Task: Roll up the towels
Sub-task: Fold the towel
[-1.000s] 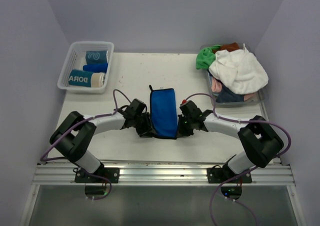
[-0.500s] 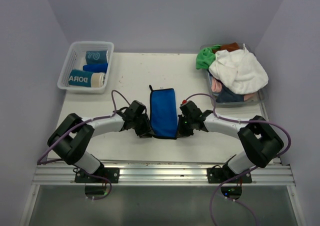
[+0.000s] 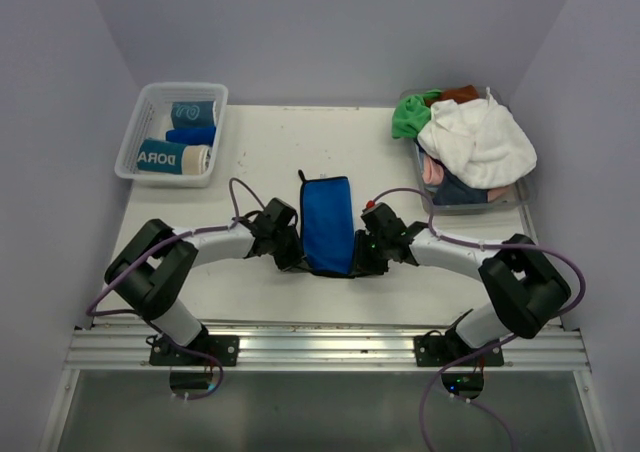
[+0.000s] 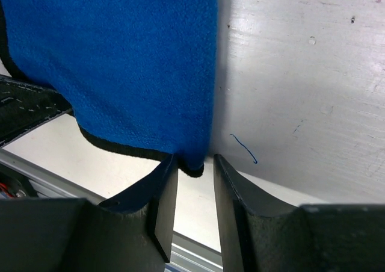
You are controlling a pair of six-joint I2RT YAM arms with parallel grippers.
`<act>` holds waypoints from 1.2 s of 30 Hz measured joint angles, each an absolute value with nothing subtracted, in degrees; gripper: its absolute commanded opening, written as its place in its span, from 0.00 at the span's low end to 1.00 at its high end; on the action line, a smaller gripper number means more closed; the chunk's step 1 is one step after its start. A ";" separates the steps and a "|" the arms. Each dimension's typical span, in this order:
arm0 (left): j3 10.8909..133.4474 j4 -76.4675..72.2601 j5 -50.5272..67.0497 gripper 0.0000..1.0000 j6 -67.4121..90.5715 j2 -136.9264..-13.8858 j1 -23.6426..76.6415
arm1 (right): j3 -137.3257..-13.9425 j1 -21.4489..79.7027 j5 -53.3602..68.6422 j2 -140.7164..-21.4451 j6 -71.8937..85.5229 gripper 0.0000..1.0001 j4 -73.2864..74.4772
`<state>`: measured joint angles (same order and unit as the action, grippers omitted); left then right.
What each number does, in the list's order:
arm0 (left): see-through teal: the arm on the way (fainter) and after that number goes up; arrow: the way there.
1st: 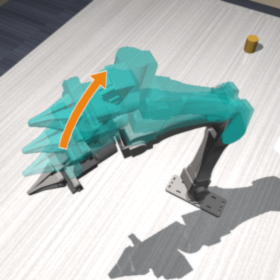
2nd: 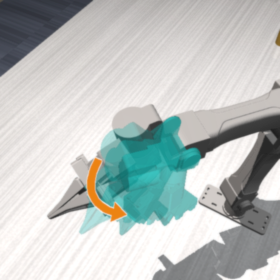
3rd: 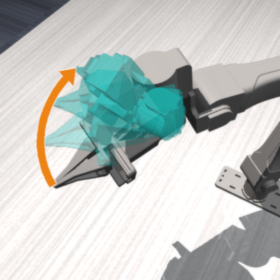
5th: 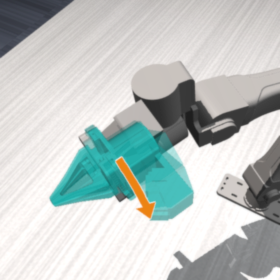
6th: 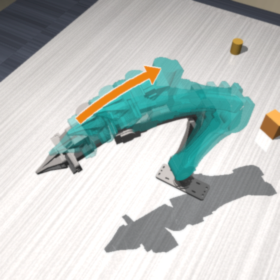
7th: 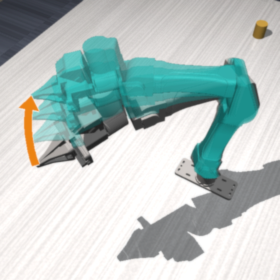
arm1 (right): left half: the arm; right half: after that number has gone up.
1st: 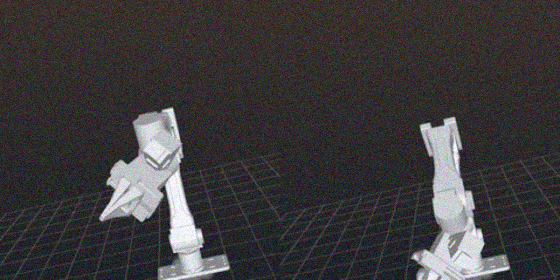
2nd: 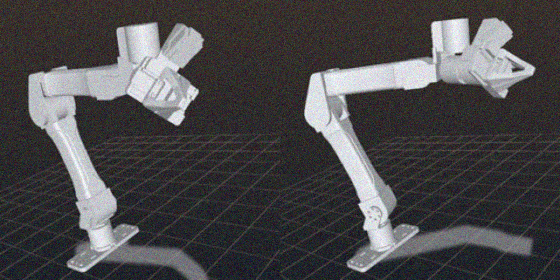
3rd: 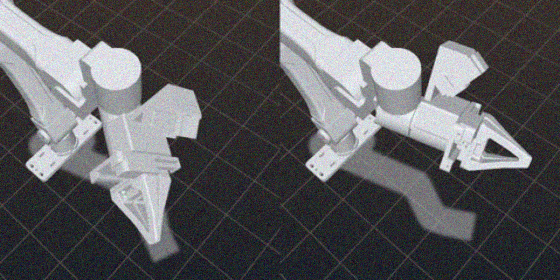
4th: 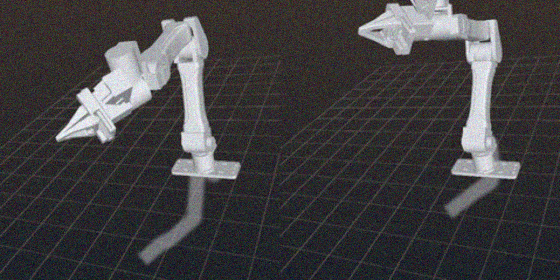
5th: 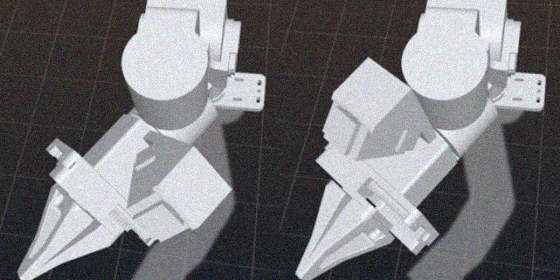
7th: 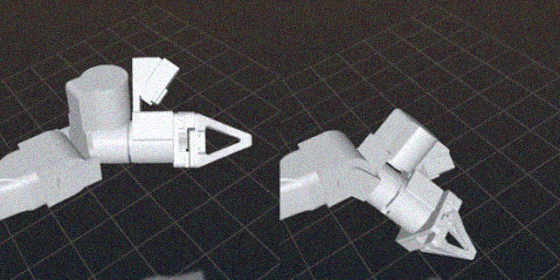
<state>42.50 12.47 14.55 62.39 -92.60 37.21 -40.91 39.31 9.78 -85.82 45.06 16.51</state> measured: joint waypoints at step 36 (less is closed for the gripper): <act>53.34 24.14 12.51 0.00 58.30 -91.98 35.59 | -50.92 35.79 4.01 -83.77 39.33 0.00 22.55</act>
